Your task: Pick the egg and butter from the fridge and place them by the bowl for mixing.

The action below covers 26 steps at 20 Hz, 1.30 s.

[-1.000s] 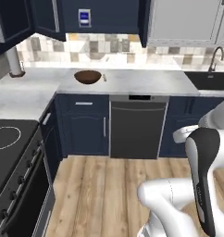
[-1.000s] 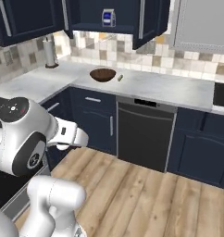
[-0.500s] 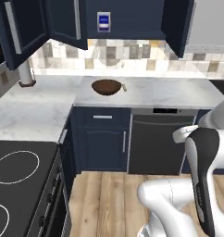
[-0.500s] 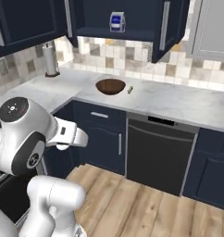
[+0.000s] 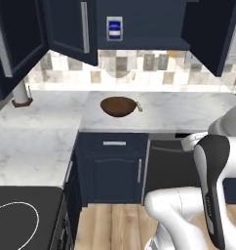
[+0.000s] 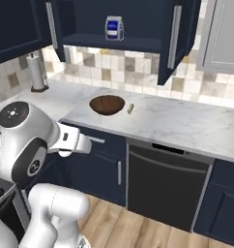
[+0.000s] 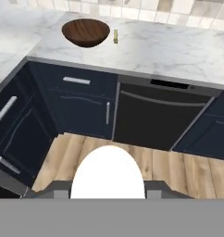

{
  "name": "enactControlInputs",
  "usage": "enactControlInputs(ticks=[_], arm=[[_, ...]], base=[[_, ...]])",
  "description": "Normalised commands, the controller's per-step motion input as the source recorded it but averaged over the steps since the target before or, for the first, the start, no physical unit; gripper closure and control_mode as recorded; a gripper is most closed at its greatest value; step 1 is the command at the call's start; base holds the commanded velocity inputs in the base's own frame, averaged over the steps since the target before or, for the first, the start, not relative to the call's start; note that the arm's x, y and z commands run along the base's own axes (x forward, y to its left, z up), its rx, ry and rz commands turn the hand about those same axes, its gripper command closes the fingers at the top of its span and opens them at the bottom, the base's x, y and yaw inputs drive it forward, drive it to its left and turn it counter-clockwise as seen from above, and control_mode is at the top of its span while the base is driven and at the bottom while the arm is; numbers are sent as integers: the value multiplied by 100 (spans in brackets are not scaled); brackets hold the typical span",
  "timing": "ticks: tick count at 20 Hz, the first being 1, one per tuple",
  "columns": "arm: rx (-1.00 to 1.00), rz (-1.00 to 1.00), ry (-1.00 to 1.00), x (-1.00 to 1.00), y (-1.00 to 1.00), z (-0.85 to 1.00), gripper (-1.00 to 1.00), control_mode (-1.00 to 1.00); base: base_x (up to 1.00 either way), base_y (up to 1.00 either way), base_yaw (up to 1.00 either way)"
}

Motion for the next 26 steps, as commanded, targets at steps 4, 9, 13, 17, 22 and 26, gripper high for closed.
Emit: enactControlInputs(ticks=[4,9,13,17,22,26], arm=[[0,0,0,0,0,0,100,100],[0,0,0,0,0,0,100,100],[0,0,0,0,0,0,100,100],[0,0,0,0,0,0,100,100],[0,0,0,0,0,0,100,100],[0,0,0,0,0,0,100,100]], base=[[68,1,-24],[69,17,-10],[62,23,-1],[66,23,0],[67,35,-7],[54,38,-6]])
